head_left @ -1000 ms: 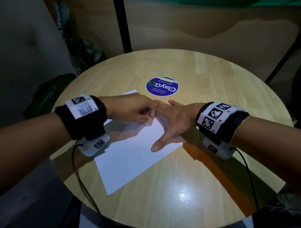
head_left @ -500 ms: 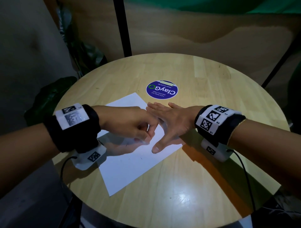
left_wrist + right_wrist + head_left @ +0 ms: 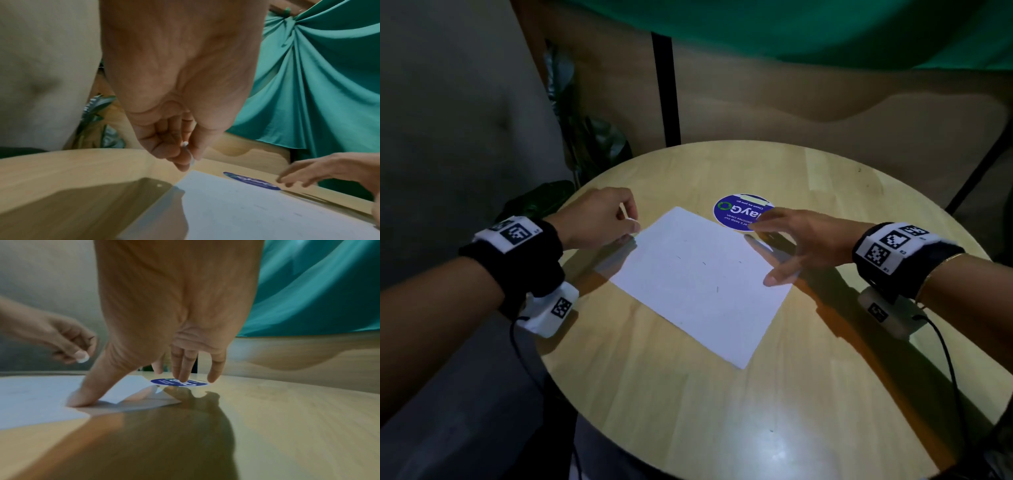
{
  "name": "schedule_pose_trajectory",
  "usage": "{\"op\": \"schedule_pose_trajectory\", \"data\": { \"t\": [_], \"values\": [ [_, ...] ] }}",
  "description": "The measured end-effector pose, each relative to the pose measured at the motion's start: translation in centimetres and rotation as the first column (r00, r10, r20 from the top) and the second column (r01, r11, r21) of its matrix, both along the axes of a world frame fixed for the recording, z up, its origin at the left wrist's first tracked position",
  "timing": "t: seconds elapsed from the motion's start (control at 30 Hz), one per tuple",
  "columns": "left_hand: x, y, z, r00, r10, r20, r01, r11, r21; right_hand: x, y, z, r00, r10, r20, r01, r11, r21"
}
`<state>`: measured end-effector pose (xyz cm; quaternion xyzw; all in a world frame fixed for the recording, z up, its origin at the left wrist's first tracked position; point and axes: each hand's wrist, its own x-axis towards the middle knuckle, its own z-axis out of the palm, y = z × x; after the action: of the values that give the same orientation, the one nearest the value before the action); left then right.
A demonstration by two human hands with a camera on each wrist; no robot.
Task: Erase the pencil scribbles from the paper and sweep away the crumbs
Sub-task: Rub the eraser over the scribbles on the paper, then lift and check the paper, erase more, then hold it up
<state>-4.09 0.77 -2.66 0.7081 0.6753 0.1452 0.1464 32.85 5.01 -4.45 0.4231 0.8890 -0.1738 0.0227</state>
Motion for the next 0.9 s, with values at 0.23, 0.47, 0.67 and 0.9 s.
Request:
{"op": "schedule_pose_trajectory", "data": {
  "t": [0.23,0.47,0.67,0.9],
  "values": [
    [-3.1,1.4,-2.3,0.969,0.195,-0.154,-0.208,0.975,-0.076,0.4,0.3,-0.3,0.959,-0.283,0.022,0.283,0.953,-0.103],
    [-3.4,0.4,-1.9,0.965,0.205,-0.163,-0.220,0.972,-0.083,-0.8,0.9,-0.1,0.948,-0.314,0.045,0.317,0.929,-0.190],
    [-2.7,-1.3,-1.9,0.967,0.220,-0.130,-0.214,0.975,0.059,-0.2,0.3,0.1,0.923,-0.355,0.148,0.371,0.923,-0.100],
    [1.9,-1.6,-1.3,0.977,0.010,-0.211,-0.028,0.996,-0.082,-0.5,-0.6,-0.1,0.916,-0.383,0.118,0.392,0.918,-0.062]
  ]
}}
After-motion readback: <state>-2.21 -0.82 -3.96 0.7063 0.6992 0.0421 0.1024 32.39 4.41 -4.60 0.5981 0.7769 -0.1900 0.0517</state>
